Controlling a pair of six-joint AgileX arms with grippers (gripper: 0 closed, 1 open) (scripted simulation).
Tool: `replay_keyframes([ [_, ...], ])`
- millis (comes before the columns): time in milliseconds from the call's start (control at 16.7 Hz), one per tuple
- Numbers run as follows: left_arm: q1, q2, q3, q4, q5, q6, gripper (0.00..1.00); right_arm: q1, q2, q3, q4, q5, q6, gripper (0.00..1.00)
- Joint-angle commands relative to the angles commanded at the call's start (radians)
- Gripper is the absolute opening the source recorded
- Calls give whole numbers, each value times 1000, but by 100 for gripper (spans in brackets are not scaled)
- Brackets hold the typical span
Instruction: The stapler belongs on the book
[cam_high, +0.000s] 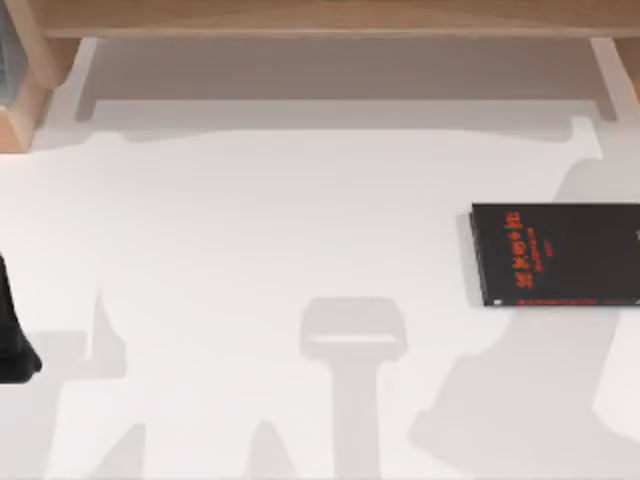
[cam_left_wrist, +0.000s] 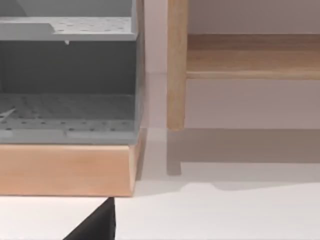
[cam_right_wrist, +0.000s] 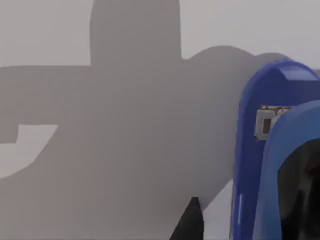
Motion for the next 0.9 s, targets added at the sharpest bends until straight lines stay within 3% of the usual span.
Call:
replay_keyframes([
  [240,0,0,0,0,0,0,100,0,0,0,0,0,0,2],
  [900,0,0,0,0,0,0,100,-2,-11,2,-2,2,0,0],
])
